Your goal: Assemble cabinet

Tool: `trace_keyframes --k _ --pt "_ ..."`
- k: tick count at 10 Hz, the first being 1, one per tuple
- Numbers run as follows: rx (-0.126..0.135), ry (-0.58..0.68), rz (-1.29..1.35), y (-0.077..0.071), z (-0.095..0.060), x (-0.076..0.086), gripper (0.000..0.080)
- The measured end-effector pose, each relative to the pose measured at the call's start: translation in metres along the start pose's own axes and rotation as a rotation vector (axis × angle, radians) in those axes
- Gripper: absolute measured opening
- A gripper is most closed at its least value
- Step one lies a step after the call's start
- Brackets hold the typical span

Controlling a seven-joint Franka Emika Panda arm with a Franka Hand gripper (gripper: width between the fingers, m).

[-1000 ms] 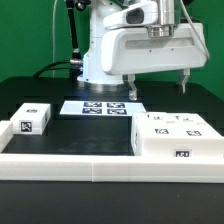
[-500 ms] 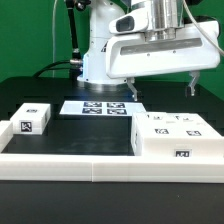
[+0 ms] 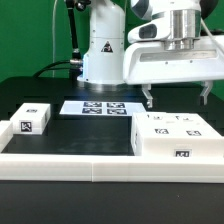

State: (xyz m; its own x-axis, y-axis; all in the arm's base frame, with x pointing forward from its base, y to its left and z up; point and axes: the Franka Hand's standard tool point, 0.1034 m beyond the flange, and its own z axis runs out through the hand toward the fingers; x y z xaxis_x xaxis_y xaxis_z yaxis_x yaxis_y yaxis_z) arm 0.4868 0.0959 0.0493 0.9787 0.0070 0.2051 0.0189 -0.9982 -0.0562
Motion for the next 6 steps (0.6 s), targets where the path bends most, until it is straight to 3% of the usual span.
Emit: trace_keyframes --k 2,6 --pt "-0.008 0.007 0.010 0.030 0.007 0.002 0.0797" --pt "-0.002 0.006 -0.003 0.026 0.007 0.002 0.0797"
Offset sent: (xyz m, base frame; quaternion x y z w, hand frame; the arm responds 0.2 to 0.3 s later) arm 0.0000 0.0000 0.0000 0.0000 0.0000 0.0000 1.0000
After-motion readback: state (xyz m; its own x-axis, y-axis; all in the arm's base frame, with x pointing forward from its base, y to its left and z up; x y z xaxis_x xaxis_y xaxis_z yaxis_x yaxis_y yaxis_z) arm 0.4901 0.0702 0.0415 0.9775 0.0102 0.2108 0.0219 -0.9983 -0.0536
